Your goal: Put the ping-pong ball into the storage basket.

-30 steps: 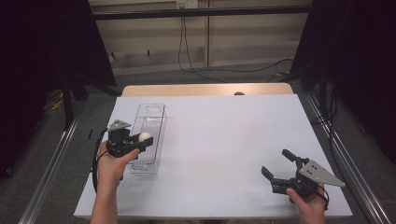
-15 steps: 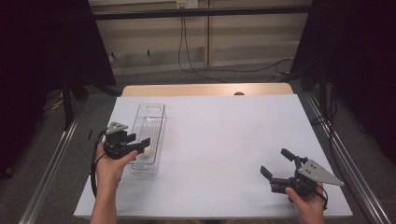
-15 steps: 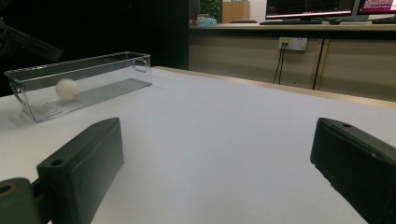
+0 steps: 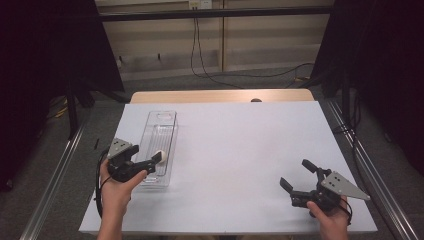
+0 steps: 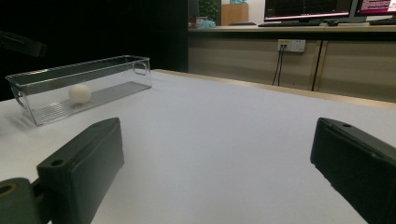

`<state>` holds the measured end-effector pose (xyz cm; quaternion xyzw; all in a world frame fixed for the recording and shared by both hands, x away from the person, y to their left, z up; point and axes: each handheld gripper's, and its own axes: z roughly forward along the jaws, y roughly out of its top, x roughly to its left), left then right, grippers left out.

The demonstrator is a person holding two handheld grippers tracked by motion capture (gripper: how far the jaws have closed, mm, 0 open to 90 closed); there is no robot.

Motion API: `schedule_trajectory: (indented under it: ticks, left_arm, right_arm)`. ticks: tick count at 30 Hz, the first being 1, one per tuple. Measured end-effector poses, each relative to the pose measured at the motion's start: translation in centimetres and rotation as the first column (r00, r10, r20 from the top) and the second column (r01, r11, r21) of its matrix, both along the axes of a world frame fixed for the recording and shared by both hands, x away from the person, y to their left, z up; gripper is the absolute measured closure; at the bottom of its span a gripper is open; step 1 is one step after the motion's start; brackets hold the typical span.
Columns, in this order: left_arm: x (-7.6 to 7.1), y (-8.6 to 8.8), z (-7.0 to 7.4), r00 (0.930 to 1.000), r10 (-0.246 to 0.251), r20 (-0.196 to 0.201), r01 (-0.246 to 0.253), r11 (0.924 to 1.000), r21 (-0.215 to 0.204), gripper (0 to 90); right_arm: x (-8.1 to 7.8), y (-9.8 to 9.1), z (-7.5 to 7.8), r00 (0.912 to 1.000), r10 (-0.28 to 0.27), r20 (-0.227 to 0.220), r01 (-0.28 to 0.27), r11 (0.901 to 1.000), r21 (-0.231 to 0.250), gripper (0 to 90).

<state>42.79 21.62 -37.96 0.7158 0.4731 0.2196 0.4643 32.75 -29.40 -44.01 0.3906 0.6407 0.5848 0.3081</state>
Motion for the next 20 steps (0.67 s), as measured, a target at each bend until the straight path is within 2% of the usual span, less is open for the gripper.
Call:
schedule_trajectory:
  ticks: [4, 6, 10, 12, 14, 20]
  left_arm:
    - [-0.8, 0.2, -0.3, 0.9993, 0.010, 0.036, -0.010, 0.9998, -0.016, 9.3]
    - [-1.1, 0.4, -0.6, 0.9988, -0.008, 0.049, 0.009, 0.9996, -0.026, 7.8]
    - [-1.9, 0.4, -1.1, 0.9963, -0.004, 0.085, 0.009, 0.9983, -0.058, 5.7]
    - [-2.3, 0.5, -1.3, 0.9935, 0.001, 0.114, 0.005, 0.9983, -0.059, 4.8]
    - [-2.6, 0.6, -1.4, 0.9905, -0.016, 0.137, 0.025, 0.9976, -0.065, 3.5]
    - [-3.1, 0.5, -1.9, 0.9839, -0.021, 0.177, 0.035, 0.9962, -0.079, 2.5]
  right_arm:
    - [0.0, 0.0, 0.0, 1.0000, 0.005, 0.001, -0.005, 1.0000, 0.002, 2.1]
    - [0.0, 0.0, 0.0, 1.0000, 0.000, -0.001, 0.000, 1.0000, 0.000, 2.1]
    - [0.0, 0.0, 0.0, 1.0000, 0.002, 0.001, -0.002, 1.0000, 0.000, 2.2]
    - [0.0, 0.0, 0.0, 1.0000, 0.001, 0.002, -0.001, 1.0000, 0.000, 2.2]
    - [0.0, 0.0, 0.0, 1.0000, 0.004, 0.001, -0.004, 1.0000, 0.000, 2.2]
    - [0.0, 0.1, -0.1, 1.0000, 0.008, -0.001, -0.008, 1.0000, -0.002, 2.1]
